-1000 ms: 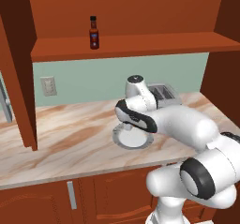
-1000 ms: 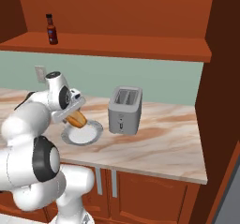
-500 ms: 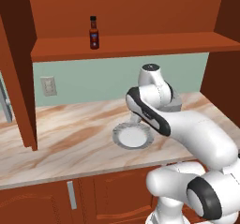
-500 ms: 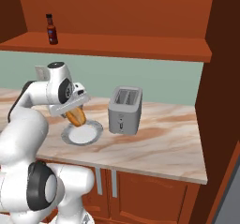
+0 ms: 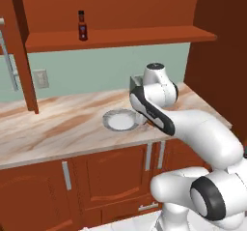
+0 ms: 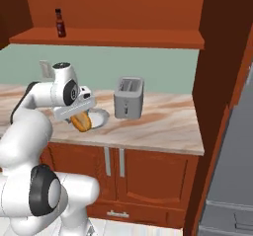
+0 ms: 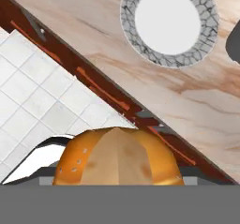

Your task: Move the hot dog bun to the plate on the dining table and place the condiment next to that plate. Then navigate to the fridge and take the sausage and place it on the plate as well.

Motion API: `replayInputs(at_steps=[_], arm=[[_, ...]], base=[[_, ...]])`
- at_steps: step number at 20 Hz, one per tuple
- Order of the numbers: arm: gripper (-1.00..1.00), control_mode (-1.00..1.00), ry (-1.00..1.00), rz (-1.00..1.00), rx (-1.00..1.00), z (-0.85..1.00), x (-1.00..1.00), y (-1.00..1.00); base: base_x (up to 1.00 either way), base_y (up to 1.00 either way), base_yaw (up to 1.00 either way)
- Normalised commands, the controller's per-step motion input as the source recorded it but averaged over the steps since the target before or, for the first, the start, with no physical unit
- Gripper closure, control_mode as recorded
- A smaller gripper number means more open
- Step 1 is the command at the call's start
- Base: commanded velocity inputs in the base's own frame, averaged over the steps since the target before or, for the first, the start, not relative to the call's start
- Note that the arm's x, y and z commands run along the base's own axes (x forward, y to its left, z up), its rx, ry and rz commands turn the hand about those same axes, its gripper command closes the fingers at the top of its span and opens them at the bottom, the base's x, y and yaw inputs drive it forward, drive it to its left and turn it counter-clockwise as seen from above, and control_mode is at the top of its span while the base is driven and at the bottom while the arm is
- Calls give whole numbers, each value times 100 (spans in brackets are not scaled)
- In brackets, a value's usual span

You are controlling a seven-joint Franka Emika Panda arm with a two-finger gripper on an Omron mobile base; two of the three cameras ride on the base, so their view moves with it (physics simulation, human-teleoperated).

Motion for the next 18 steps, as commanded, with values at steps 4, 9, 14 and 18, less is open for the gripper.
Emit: replayInputs(at_steps=[4, 9, 14, 18], arm=[[100, 100, 0, 0, 0, 0, 0, 0], [100, 100, 0, 0, 0, 0, 0, 0], [100, 100, 0, 0, 0, 0, 0, 0], [100, 100, 0, 0, 0, 0, 0, 0]], base=[[-88, -13, -58], [-42, -19, -75], [0, -16, -93], [0, -50, -84]])
